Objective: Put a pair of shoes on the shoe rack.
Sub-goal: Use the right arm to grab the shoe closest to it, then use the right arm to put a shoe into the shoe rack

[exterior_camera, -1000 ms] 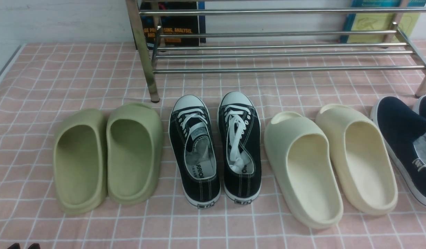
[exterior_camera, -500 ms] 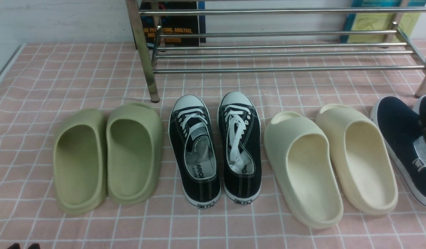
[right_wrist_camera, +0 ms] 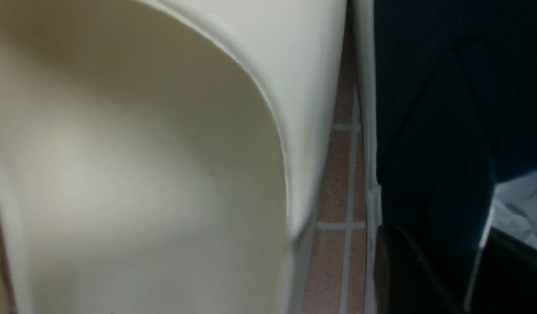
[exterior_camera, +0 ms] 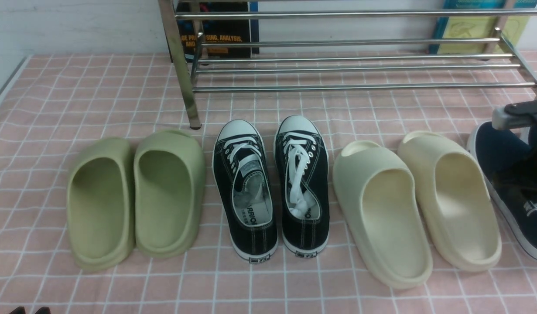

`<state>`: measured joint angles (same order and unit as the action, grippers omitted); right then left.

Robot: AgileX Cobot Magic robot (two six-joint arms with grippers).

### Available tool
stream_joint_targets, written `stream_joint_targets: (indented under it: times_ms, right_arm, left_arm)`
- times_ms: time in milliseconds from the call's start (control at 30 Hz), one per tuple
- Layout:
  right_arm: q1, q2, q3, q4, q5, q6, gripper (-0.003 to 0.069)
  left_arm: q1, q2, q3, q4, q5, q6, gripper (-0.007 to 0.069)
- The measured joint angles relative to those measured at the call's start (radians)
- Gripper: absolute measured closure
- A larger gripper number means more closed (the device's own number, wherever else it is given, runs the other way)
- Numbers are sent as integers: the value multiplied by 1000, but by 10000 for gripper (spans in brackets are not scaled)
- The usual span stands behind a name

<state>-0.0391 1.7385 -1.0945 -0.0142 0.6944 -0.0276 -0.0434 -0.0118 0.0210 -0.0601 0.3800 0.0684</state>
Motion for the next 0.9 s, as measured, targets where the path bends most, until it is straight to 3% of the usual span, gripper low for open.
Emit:
stream_joint_targets:
  times_ms: [267,567,900]
  right_arm:
    - [0,20,-2,8,-8,28,632]
    - [0,-146,-12,30,56,18,636]
    - [0,-54,-234,355,80,-247,636]
  left_arm:
    - [0,0,0,0,0,0,385]
    - [0,0,0,0,0,0,385]
    - [0,0,0,0,0,0,385]
